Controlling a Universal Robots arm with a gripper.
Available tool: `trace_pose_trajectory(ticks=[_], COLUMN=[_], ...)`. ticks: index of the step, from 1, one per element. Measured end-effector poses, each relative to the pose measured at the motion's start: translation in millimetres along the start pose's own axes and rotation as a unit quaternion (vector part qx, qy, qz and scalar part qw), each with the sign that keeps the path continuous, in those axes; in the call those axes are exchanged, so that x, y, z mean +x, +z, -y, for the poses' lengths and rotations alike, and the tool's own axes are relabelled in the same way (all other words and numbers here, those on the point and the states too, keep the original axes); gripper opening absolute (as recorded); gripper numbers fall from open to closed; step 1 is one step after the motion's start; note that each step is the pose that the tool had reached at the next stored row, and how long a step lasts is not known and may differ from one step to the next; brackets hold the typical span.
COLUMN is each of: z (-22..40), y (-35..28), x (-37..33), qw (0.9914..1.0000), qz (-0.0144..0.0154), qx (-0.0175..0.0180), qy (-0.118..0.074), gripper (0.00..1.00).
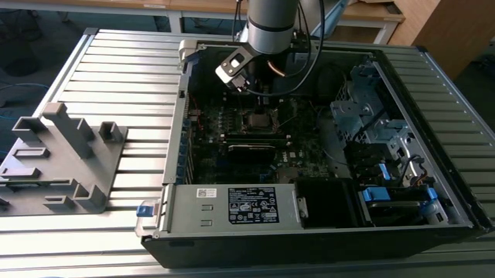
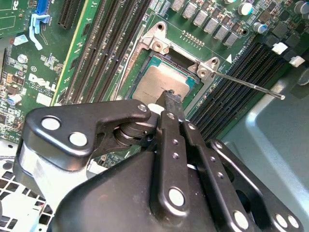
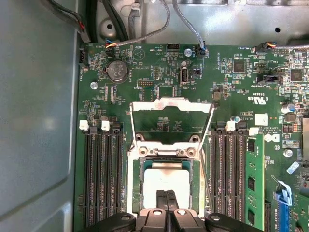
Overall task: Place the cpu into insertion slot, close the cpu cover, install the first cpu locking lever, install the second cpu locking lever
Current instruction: 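Close the cpu cover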
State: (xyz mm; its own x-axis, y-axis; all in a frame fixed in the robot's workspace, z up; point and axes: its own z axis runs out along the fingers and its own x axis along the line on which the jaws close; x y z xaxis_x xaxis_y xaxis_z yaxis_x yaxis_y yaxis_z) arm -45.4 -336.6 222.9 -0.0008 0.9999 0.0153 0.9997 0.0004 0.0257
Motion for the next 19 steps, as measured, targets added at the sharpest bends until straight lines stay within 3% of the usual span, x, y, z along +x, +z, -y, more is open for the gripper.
trace_pose_trajectory(ticks=[19], z=[-0.1], y=[-5.1], x=[0.0], qw=[1.0], qz=[0.0001], qx=[0.0001], qy=[0.0], gripper=[0.11])
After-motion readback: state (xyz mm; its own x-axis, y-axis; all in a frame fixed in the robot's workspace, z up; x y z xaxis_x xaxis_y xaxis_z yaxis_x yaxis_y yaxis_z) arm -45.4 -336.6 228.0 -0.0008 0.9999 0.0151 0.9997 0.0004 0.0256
